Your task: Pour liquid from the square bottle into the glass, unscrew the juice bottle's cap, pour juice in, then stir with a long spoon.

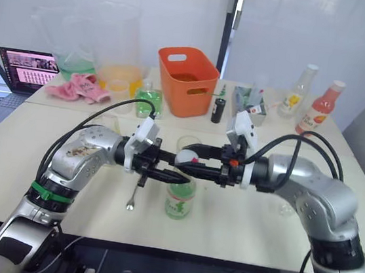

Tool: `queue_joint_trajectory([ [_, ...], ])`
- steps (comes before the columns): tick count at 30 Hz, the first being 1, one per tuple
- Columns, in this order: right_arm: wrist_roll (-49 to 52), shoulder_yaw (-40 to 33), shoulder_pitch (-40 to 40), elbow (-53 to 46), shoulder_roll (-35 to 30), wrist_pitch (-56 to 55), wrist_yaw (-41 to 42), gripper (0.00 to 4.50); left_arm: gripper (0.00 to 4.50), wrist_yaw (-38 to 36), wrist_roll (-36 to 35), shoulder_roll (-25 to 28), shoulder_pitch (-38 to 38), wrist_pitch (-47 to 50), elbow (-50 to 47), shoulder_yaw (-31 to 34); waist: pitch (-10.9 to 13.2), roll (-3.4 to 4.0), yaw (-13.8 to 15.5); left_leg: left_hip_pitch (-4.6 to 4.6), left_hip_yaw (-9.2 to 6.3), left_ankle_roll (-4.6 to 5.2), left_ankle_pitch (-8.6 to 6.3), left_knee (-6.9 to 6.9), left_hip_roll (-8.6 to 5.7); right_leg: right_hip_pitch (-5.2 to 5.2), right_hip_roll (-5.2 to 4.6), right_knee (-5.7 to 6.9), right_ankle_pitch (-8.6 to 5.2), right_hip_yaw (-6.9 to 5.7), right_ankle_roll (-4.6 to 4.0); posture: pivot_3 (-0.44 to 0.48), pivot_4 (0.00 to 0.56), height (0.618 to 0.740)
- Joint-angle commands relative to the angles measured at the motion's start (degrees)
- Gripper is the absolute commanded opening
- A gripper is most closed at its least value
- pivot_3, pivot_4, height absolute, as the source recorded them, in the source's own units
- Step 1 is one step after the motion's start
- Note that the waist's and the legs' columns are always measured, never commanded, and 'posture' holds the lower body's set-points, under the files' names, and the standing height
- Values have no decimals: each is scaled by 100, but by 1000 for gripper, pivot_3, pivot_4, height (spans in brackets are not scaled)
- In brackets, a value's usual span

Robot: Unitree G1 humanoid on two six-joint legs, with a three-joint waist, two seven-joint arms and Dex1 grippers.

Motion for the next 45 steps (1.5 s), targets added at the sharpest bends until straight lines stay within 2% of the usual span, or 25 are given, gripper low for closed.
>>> queue_joint_trajectory([
  [1,-333,647,-735,945,316,-449,1821,1701,1310,-205,-34,12,-129,-201,-134,-9,0,0,-10,0,-2,0,0,-2,0,1,1,-1,0,0,0,0,150,739],
  [4,-673,899,-1280,1757,607,-674,2581,1701,1310,-229,8,-30,-184,-243,-68,0,1,2,1,-3,-4,0,0,-2,2,-2,5,3,0,2,-1,0,150,739],
  [9,-729,1130,-1556,2005,501,-907,2670,1701,1310,-169,100,-59,-217,-376,-1,55,1,2,79,-11,-11,-1,-1,11,-3,-5,3,40,1,4,-1,0,150,739],
  [13,-715,1028,-1580,1941,472,-868,2670,1701,1310,-105,103,-80,-231,-374,27,83,1,3,97,-10,-16,-1,0,21,-3,-7,5,53,0,4,-2,0,150,739],
  [14,-747,961,-1580,1938,493,-835,2670,2719,1310,-71,108,-87,-232,-363,34,95,1,3,98,-10,-16,-1,0,24,-3,-7,6,54,0,4,-2,0,150,739],
  [19,-590,468,-1456,1623,456,-474,2429,4343,1310,32,151,-86,-194,-347,-45,100,2,3,108,-16,-20,-1,-1,41,-3,-10,6,76,0,4,-2,0,150,739],
  [20,-524,292,-1375,1496,417,-394,2271,4430,1310,46,174,-73,-181,-344,-74,85,2,3,115,-16,-21,0,-2,44,-3,-11,6,81,0,4,-2,0,150,739],
  [24,-354,-602,-743,651,227,-46,1110,4430,1310,93,220,-61,-144,-337,-154,67,2,3,154,-25,-28,1,-3,49,-6,-10,6,79,0,3,-2,0,150,739],
  [30,207,-2034,667,-1656,42,1236,-1625,4430,1310,493,258,-110,37,-358,-321,153,2,3,138,-29,-36,1,-3,51,-7,-10,6,82,0,3,-2,0,150,739],
  [33,591,-2365,1000,-2308,34,1690,-2506,4430,1310,651,202,-129,118,-311,-413,199,2,3,116,-27,-37,1,-3,51,-7,-7,6,77,-1,5,-2,0,150,739],
  [35,1131,-2623,1344,-2962,177,2000,-3452,4430,1310,758,195,-130,199,-301,-497,216,2,3,115,-27,-38,1,-2,51,-6,-6,8,70,-2,7,-2,0,150,739],
  [39,1702,-2683,1829,-3805,571,2147,-5278,4430,1310,865,220,-85,393,-366,-617,223,2,3,115,-26,-40,0,-2,52,-6,-2,8,66,-3,12,-2,0,150,739],
  [45,2116,-2245,1990,-4164,544,2079,-6644,4430,1310,889,216,-46,463,-399,-622,225,2,3,102,-26,-37,1,-1,52,-6,2,9,48,-4,18,0,0,150,739],
])
